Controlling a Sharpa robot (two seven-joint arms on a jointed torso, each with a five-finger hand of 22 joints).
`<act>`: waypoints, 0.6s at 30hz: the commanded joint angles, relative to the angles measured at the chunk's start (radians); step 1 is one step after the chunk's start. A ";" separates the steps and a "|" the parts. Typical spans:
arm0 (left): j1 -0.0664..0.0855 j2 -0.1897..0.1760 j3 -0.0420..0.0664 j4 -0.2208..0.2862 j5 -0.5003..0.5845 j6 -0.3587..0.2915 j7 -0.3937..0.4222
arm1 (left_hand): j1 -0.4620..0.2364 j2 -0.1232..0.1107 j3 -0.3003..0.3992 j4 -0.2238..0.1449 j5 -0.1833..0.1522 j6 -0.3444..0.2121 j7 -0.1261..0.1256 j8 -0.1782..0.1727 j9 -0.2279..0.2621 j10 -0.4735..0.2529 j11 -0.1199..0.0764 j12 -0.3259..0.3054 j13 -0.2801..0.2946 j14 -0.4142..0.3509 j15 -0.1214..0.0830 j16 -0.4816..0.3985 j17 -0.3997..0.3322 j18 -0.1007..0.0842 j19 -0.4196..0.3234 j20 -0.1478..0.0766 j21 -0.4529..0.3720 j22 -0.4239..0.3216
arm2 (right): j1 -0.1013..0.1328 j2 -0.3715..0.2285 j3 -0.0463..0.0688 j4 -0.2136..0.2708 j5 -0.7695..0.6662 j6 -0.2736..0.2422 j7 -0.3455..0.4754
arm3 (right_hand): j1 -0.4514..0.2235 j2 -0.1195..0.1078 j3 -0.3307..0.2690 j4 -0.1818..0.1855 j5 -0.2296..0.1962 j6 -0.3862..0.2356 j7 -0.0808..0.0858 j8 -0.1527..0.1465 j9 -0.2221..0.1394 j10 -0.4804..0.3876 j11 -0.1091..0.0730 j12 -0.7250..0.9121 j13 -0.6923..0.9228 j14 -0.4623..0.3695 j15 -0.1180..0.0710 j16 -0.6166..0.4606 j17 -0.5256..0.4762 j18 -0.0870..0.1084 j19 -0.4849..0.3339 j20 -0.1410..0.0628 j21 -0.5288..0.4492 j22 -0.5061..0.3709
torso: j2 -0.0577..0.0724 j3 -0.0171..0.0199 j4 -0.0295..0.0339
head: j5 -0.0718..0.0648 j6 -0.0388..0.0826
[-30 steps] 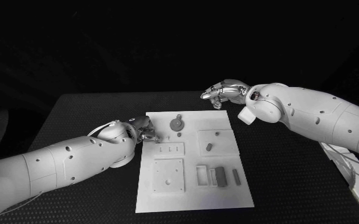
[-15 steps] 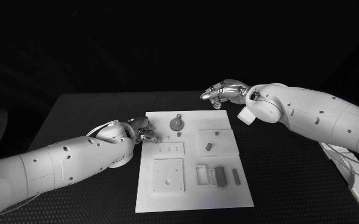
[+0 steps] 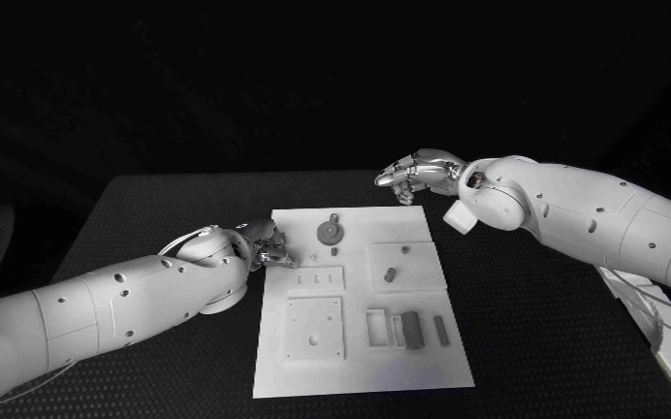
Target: Assemble the parts on the task board
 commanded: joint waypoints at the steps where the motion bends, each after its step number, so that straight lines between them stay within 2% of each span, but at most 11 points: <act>1: -0.005 0.000 -0.004 0.000 0.031 0.013 0.002 | 0.072 0.064 0.058 -0.053 0.005 0.001 0.003 0.005 0.001 0.003 0.001 0.004 -0.002 0.008 -0.013 0.004 -0.001 0.041 0.002 -0.012 0.003 0.017 | -0.001 -0.001 0.000 0.001 -0.004 0.014 0.008 | -0.008 0.003 0.000 0.005 -0.006 0.000 0.006 -0.005 -0.001 -0.010 -0.001 0.006 -0.001 -0.007 0.001 0.007 -0.002 0.013 0.004 0.004 -0.007 0.001 | 0.000 0.0005 -0.0002 | 0.001 0.001; 12: -0.005 -0.001 -0.002 -0.017 0.118 -0.074 0.036 | 0.068 0.077 0.055 -0.050 -0.008 -0.001 0.003 0.004 0.000 0.002 0.002 0.003 -0.003 0.009 -0.013 0.002 -0.002 0.041 0.002 -0.012 0.001 0.017 | -0.001 -0.002 0.000 0.002 -0.004 0.013 0.008 | -0.008 0.003 0.000 0.005 -0.006 0.000 0.006 -0.005 -0.001 -0.010 -0.001 0.006 -0.002 -0.007 0.001 0.007 -0.002 0.013 0.004 0.004 -0.007 0.001 | 0.000 0.0010 -0.0015 | 0.002 0.003; 18: -0.005 -0.004 0.000 -0.021 0.202 -0.081 0.045 | 0.068 0.081 0.055 -0.051 -0.014 -0.001 0.003 0.003 0.001 0.002 0.001 0.003 -0.003 0.009 -0.013 0.002 -0.002 0.041 0.002 -0.012 0.001 0.017 | -0.001 -0.001 0.000 0.000 -0.004 0.015 0.007 | -0.008 0.003 0.000 0.004 -0.006 0.000 0.006 -0.005 -0.001 -0.010 -0.001 0.007 -0.002 -0.007 0.001 0.007 -0.002 0.013 0.004 0.004 -0.007 0.001 | 0.000 0.0005 -0.0015 | 0.001 0.003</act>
